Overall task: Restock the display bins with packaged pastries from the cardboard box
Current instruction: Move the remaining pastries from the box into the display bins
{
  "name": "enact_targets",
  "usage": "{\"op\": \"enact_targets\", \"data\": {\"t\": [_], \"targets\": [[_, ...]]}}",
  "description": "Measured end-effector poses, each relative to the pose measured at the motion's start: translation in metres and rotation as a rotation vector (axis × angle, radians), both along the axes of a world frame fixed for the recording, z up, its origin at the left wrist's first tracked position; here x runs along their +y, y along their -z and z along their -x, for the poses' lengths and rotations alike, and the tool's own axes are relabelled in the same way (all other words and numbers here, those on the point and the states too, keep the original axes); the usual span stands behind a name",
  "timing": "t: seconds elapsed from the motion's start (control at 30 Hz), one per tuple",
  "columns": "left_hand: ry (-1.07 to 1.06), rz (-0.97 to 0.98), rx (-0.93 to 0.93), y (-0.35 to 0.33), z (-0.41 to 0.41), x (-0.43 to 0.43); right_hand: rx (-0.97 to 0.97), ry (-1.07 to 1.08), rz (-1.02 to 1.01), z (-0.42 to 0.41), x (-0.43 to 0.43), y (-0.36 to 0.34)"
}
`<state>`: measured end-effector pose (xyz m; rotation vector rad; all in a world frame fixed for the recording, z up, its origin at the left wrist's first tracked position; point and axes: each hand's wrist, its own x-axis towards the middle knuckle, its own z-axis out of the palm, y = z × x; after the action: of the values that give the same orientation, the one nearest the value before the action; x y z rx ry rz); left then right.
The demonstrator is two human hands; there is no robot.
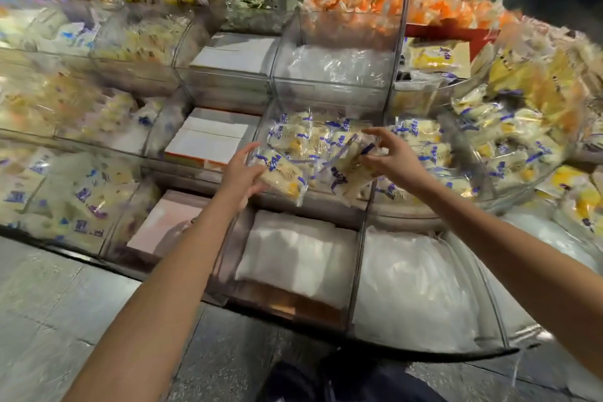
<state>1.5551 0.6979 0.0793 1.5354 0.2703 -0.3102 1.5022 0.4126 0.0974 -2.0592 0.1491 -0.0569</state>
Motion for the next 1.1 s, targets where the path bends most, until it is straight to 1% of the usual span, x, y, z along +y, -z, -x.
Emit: {"op": "enact_targets", "data": {"t": [0.2, 0.33, 0.4, 0.47, 0.53, 0.6, 0.7, 0.83, 0.87, 1.0, 1.1], "targets": [[0.028, 0.115, 0.051, 0.028, -0.053, 0.004, 0.039, 0.066, -0.017, -0.032, 0.002, 0.012], [0.105, 0.191, 0.101, 0.042, -0.088, 0.000, 0.036, 0.156, 0.049, -0.041, 0.007, 0.026], [0.150, 0.198, 0.121, 0.045, -0.102, 0.000, 0.056, 0.210, 0.051, -0.044, 0.012, 0.033], [0.225, 0.158, 0.115, 0.049, -0.114, 0.000, 0.064, 0.253, 0.032, -0.050, 0.019, 0.037], [0.352, 0.042, 0.060, 0.053, -0.123, 0.000, 0.078, 0.288, 0.000, -0.055, 0.026, 0.039], [0.481, -0.194, -0.077, 0.055, -0.131, 0.002, 0.087, 0.303, -0.031, -0.057, 0.035, 0.041], [0.734, -0.551, -0.327, 0.050, -0.141, 0.006, 0.090, 0.322, -0.037, -0.058, 0.046, 0.043], [1.030, -0.925, -0.508, 0.051, -0.151, 0.009, 0.091, 0.342, -0.024, -0.060, 0.054, 0.046], [1.077, -1.006, -0.559, 0.053, -0.152, 0.008, 0.096, 0.341, -0.027, -0.060, 0.055, 0.046], [1.221, -1.217, -0.723, 0.061, -0.152, 0.000, 0.121, 0.333, -0.042, -0.057, 0.053, 0.047], [1.232, -1.377, -0.909, 0.070, -0.154, -0.003, 0.105, 0.321, -0.041, -0.054, 0.051, 0.048]]}}
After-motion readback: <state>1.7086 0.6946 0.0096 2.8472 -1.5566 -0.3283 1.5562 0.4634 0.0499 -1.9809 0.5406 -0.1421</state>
